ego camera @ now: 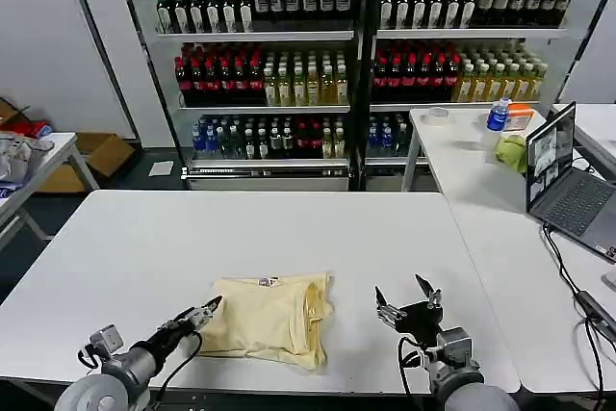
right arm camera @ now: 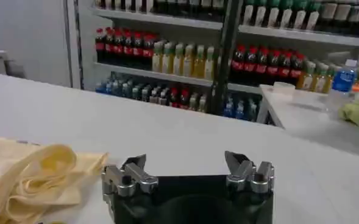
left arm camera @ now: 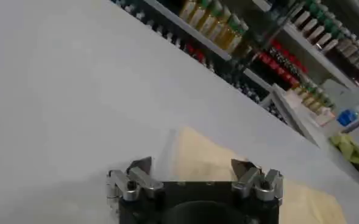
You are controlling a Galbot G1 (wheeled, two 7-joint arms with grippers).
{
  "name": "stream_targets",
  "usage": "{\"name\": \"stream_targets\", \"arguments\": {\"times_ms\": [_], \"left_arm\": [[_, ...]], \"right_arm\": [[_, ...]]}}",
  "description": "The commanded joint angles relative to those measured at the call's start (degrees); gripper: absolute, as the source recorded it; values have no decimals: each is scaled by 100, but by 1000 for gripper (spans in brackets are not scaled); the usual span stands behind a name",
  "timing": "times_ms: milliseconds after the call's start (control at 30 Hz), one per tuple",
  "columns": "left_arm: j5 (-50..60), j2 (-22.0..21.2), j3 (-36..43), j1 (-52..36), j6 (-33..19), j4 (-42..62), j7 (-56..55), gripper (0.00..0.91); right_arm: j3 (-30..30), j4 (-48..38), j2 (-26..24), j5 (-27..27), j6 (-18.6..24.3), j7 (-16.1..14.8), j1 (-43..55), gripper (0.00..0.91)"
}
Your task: Fold and organize the clothes.
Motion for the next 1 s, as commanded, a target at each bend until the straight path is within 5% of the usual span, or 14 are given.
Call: {"name": "stream_targets", "arguments": {"times_ms": [33,300,367,400,433,1000], "left_arm": [[7,-118,182,-173,23,112,9,907],[-4,-218,299,-336,15,129,-1,907],[-6,-254,318,-358,11,144,-1,494],[-6,-274,327,-362,9,146,0,131],[-6,-290,330,-364,7,146,2,10],[-330,-525,149,-422,1,104,-2,10]], "right_arm": [[0,-7,-3,5,5,3,6,907],[0,9,21,0,-4,10,2,907],[10,10,24,0,-2,11,-5,907],[15,8,28,1,-3,13,-8,907],[19,8,28,1,-4,14,-10,907],[-16,12,83,-3,-14,22,21,907]]}}
